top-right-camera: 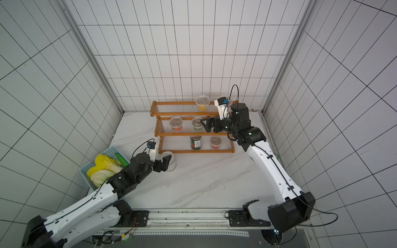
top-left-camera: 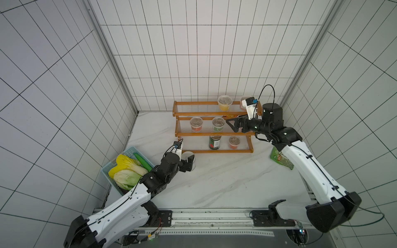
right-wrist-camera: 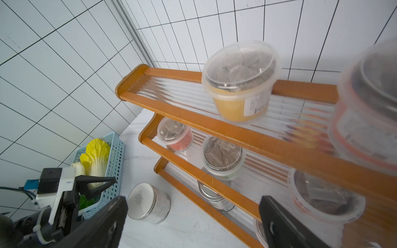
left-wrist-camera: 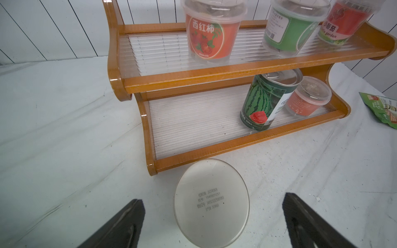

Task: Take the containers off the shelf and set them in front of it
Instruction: 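Pick up a container from the shelf.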

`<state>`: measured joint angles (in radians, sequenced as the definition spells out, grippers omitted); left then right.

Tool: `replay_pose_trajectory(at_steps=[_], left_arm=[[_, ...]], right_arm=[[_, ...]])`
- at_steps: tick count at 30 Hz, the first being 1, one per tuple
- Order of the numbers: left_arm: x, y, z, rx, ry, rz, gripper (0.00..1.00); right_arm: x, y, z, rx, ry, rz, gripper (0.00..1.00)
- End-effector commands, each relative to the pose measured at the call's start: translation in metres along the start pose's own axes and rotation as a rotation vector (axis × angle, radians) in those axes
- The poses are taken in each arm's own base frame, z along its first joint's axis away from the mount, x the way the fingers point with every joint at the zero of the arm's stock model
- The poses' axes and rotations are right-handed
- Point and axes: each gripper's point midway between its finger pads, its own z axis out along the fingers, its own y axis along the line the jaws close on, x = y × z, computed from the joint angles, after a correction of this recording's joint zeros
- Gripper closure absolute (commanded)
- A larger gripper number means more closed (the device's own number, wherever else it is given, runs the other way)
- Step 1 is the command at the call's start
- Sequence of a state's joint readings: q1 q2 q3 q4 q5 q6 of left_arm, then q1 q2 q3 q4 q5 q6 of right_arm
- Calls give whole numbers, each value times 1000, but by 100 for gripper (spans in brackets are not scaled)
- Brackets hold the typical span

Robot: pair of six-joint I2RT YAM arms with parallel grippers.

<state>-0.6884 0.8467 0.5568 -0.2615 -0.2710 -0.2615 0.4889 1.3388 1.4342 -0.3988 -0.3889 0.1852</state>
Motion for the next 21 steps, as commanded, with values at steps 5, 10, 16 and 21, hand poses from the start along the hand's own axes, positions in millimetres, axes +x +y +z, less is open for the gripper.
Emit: replay_pose_trajectory(at_steps=[5,10,16,21], left_arm=[[-33,-2,-5,-15,-43,12,1],[-44,-1,1,-28,-52,29,1],[-53,1,3,-21,-65,38,1],[-52,3,5,-21,-59,38,1]], right_arm=[[-29,-15,27,163,-27,-33,1],[-31,-28,47,247,-9,-66,1],[-40,-37,64,292,-29,-99,1],[-54,-42,72,318,-55,-130,1]])
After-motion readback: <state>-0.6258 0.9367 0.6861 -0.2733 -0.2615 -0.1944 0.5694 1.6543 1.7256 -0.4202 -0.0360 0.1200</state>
